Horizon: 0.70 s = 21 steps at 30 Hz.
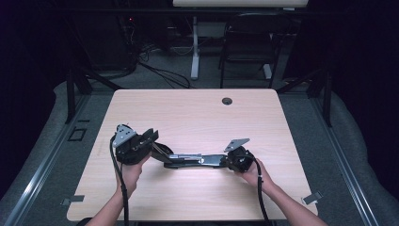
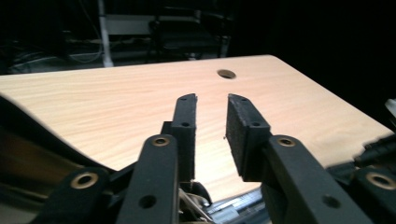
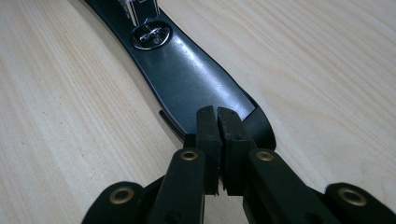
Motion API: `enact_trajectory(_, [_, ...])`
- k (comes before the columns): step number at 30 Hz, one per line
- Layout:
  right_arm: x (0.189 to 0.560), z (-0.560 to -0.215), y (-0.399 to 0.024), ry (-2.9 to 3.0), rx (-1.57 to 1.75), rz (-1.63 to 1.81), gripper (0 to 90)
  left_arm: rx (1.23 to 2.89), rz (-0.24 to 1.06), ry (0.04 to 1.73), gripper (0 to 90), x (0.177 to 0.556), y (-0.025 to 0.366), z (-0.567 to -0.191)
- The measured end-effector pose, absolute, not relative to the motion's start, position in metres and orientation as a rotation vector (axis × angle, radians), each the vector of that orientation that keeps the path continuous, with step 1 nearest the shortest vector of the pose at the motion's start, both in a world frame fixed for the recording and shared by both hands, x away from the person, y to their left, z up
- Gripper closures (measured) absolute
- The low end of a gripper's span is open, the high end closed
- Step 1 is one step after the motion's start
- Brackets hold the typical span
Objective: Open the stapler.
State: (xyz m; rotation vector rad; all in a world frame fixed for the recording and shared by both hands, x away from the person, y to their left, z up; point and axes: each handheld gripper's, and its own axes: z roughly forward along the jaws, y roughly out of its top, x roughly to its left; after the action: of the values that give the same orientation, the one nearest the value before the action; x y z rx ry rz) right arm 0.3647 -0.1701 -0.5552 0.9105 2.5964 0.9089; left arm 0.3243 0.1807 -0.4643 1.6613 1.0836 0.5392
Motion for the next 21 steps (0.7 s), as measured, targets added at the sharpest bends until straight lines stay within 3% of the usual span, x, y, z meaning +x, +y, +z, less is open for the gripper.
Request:
enact_trajectory(7, [0.366, -0.553, -0.169, 2.604, 0.894, 0.872, 82.2, 1.795, 0.449, 1.007, 49.6, 0.319, 0.163, -0.465])
enact_trajectory(17, [0.372, -0.535, -0.175, 2.662, 0.887, 0.83, 57.5, 2.058, 0.245, 0.908, 27.7, 0.319, 0.154, -0.48])
enact_trajectory(21, [0.371, -0.528, -0.179, 2.648, 0.894, 0.833, 47.1, 2.122, 0.226, 0.9, 22.2, 0.318, 0.154, -0.485])
